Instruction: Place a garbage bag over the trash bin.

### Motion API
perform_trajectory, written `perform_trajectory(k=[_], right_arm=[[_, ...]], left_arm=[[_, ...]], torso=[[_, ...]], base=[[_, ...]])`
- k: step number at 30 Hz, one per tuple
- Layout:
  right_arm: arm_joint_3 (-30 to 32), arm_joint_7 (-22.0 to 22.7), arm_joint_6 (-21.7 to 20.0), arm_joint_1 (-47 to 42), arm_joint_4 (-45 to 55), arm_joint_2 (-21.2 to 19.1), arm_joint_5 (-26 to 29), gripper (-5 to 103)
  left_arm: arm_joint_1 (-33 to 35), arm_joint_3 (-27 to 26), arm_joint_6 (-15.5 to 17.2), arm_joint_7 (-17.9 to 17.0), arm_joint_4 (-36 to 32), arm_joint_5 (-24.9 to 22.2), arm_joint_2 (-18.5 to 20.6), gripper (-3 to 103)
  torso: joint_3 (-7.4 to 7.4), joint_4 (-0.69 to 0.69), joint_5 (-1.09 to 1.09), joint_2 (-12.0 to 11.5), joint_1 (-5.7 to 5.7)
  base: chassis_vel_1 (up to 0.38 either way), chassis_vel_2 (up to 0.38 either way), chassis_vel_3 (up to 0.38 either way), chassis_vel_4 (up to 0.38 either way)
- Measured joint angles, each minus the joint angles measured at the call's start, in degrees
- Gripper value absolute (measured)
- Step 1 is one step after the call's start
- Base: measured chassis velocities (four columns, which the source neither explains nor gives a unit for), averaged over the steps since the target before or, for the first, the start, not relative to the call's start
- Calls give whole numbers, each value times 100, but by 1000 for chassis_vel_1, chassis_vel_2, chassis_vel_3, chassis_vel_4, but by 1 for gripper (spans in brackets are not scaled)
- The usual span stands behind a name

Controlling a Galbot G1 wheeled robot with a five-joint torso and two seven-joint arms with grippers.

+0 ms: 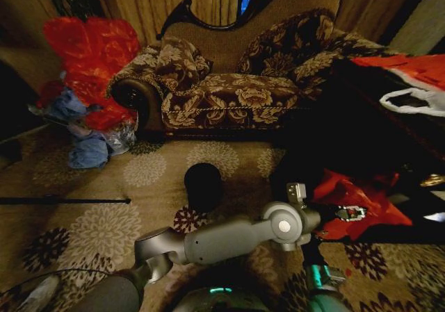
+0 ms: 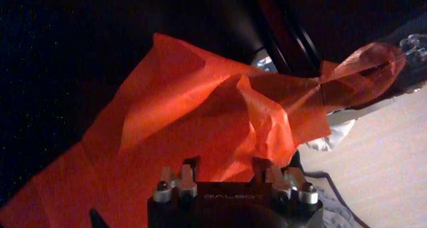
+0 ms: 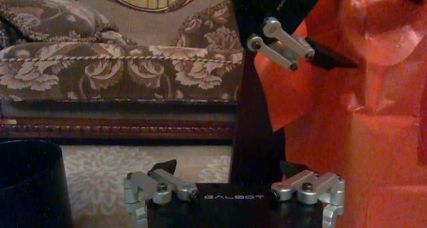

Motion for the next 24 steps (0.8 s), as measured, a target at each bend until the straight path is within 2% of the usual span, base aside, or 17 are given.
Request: perform_trajectory(k=[1, 2, 5, 6, 8, 9, 12, 14, 16, 22, 24], right_arm=[[0, 1, 7, 2, -12, 0, -1, 100], [0, 1, 7, 2, -12, 0, -1, 100], [-4, 4, 23, -7, -22, -16, -19, 100], [-4, 4, 23, -7, -22, -16, -19, 100], [-6, 4, 25, -9, -30, -32, -28, 100], [-6, 4, 25, -9, -30, -32, -28, 100], [-30, 3, 35, -5, -63, -36, -77, 100], [-40, 2, 36, -5, -68, -35, -87, 100], [-77, 0, 50, -5, -101, -24, -115, 100], [-100, -13, 70, -6, -147, -32, -158, 100], [-114, -31, 79, -17, -163, -61, -182, 100]], left_arm=[[8, -3, -8, 12, 24, 36, -19, 52], [8, -3, -8, 12, 24, 36, -19, 52], [38, -23, -23, 33, -7, 164, -30, 35], [38, -23, -23, 33, -7, 164, -30, 35], [54, -37, -28, 35, -68, 202, -5, 24], [54, -37, -28, 35, -68, 202, -5, 24], [71, -56, -34, 35, -106, 250, 37, 8], [75, -60, -35, 35, -116, 252, 50, 8], [82, -69, -36, 41, -155, 267, 139, 1], [103, -58, -33, 45, -293, 293, 331, 0], [111, -48, -5, 50, -383, 358, 507, 0]], torso=[[0, 0, 0, 0, 0], [0, 0, 0, 0, 0], [0, 0, 0, 0, 0], [0, 0, 0, 0, 0], [0, 0, -1, 0, 0], [0, 0, -1, 0, 0], [0, 0, -1, 0, 0], [0, 0, -1, 0, 0], [0, 0, -1, 0, 0], [0, -1, -1, 0, 0], [0, -1, -2, 0, 0]], base=[[0, 0, 0, 0], [0, 0, 0, 0], [0, 0, 0, 0], [0, 0, 0, 0], [0, 0, 0, 0], [0, 0, 0, 0], [0, 0, 0, 0], [0, 0, 0, 0], [0, 0, 0, 0], [0, 0, 0, 0], [0, 0, 0, 0]])
